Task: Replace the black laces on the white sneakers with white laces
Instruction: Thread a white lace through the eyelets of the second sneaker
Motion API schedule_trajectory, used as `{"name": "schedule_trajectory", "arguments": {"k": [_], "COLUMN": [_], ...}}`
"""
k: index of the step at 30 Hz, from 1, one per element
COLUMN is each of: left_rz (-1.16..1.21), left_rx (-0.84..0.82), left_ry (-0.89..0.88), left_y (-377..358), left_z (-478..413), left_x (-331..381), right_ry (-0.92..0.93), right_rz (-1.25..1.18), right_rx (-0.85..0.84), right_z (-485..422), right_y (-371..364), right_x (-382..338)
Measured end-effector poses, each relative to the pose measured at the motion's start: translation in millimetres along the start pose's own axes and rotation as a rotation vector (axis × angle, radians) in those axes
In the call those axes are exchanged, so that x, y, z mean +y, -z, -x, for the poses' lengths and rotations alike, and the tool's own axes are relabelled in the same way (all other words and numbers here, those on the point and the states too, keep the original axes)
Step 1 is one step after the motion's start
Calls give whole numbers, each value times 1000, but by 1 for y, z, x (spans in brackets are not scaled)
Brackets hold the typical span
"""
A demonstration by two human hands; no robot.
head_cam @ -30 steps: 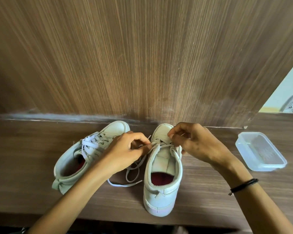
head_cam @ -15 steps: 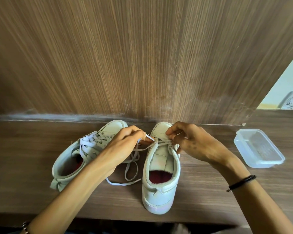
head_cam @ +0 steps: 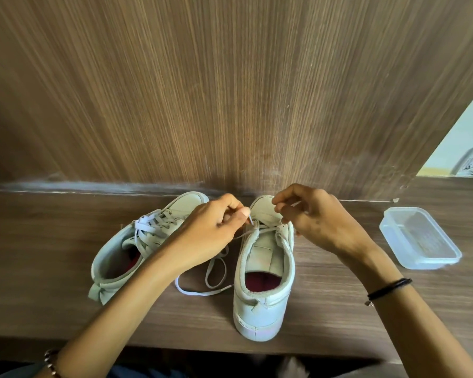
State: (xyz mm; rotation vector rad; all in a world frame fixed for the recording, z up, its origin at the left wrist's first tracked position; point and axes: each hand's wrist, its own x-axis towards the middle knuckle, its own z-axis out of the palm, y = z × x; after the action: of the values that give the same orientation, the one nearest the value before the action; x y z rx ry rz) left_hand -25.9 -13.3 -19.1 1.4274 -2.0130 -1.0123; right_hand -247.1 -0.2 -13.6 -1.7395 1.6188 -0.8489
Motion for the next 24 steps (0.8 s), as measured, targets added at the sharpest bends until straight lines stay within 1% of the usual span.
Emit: {"name": "schedule_trajectory", "arguments": {"k": [2, 4, 6, 9, 11, 12, 14, 17, 18, 19, 20, 23, 24], "left_rz": [-60, -21, 70, 208, 327, 385, 468, 549, 579, 595, 591, 440, 374], "left_rx": [43, 64, 76, 110, 143, 165, 207, 256, 272, 286, 293, 254, 220], "left_ry": [-63, -98, -94, -88, -106, -110, -97, -61, -52, -47, -49, -96, -111], "left_y": [0, 2, 6, 19, 28, 33, 42, 53, 55, 58, 58, 51, 46], "left_z": [-2, -4, -5, -6, -6, -6, -6, -6, -7, -7, -8, -7, -6], "left_x": [4, 14, 24, 34, 38, 39, 38, 35, 34, 33, 32, 32, 34], "right_ry": [70, 124, 123, 97, 72, 63, 59, 8, -14, -29, -33, 49, 98], "right_rz": [-110, -253, -378, -384, -424, -488, -707, -1116, -1229, -1291, -1236, -623, -515], "right_rx": [-64, -167, -244, -267, -218, -178, -85, 82, 133, 166, 194, 242, 221], "right_z": [1, 1, 0, 1, 1, 2, 2, -1, -3, -5, -6, -4, -3], "right_y": [-3, -7, -9, -7, -3, 0, 7, 15, 15, 15, 14, 6, 2], "right_x": [-9, -19, -27, -30, -29, -29, -32, -34, -32, -32, -31, -25, -25]}}
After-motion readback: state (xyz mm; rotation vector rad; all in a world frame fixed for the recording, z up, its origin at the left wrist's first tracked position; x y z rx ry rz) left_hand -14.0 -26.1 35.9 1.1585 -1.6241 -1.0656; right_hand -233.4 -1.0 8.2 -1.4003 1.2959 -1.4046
